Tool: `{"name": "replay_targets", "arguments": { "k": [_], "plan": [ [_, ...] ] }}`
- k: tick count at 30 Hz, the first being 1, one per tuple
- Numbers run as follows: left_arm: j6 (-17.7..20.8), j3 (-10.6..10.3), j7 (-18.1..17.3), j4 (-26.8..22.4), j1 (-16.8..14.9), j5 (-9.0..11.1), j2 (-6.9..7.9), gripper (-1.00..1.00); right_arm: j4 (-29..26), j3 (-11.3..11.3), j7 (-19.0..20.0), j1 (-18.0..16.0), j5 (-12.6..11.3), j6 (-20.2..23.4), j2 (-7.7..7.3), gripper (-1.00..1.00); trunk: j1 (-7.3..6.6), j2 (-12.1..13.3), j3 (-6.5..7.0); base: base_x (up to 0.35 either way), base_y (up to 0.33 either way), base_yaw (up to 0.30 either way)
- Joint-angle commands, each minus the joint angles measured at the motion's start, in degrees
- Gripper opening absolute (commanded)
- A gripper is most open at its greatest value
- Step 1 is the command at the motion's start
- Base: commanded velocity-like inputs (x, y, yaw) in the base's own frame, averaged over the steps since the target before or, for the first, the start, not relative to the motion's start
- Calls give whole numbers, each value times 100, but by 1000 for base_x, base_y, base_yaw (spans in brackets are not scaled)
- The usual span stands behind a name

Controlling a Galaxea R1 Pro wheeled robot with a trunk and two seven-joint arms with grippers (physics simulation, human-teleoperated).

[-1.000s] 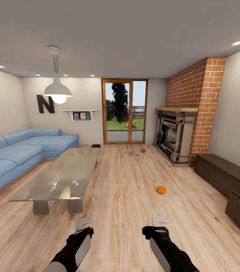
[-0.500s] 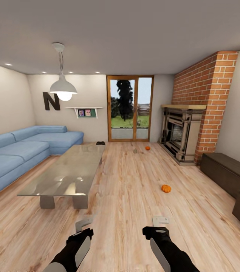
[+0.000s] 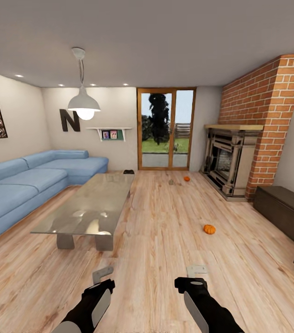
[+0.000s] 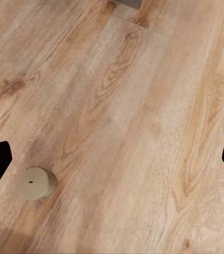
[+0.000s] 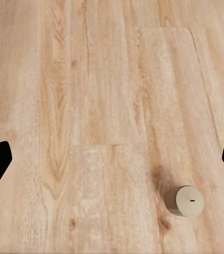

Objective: Place each of the two pumpkins and all three candles from the living room inside a cabinet in the living room (use any cabinet), then make sure every cabinet is closed, and position the cauldron so it is next to a table in the living room.

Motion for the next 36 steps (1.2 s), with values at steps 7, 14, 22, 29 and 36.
{"name": "replay_targets", "arguments": {
  "k": [7,14,22,29,36],
  "plan": [
    [31,-4,12,-12,-2,19,0,100,-9,25,-52,-4,-54,13,-5,100,0,-5,-69,0,0,106],
    [31,-3,8,-12,-2,19,1,100,-9,25,-52,-4,-54,10,-6,100,0,-5,-131,0,0,106],
    [31,-3,7,-12,-2,19,1,100,-9,25,-52,-4,-54,1,-8,100,0,-5,-201,0,0,106],
    [30,-3,6,-12,-2,19,1,100,-9,25,-52,-4,-54,0,-8,100,0,-5,-263,0,0,106],
    [25,-3,-10,69,-2,17,1,100,-9,25,-52,-4,-54,0,-8,100,0,-5,-325,0,0,105]
  ]
}}
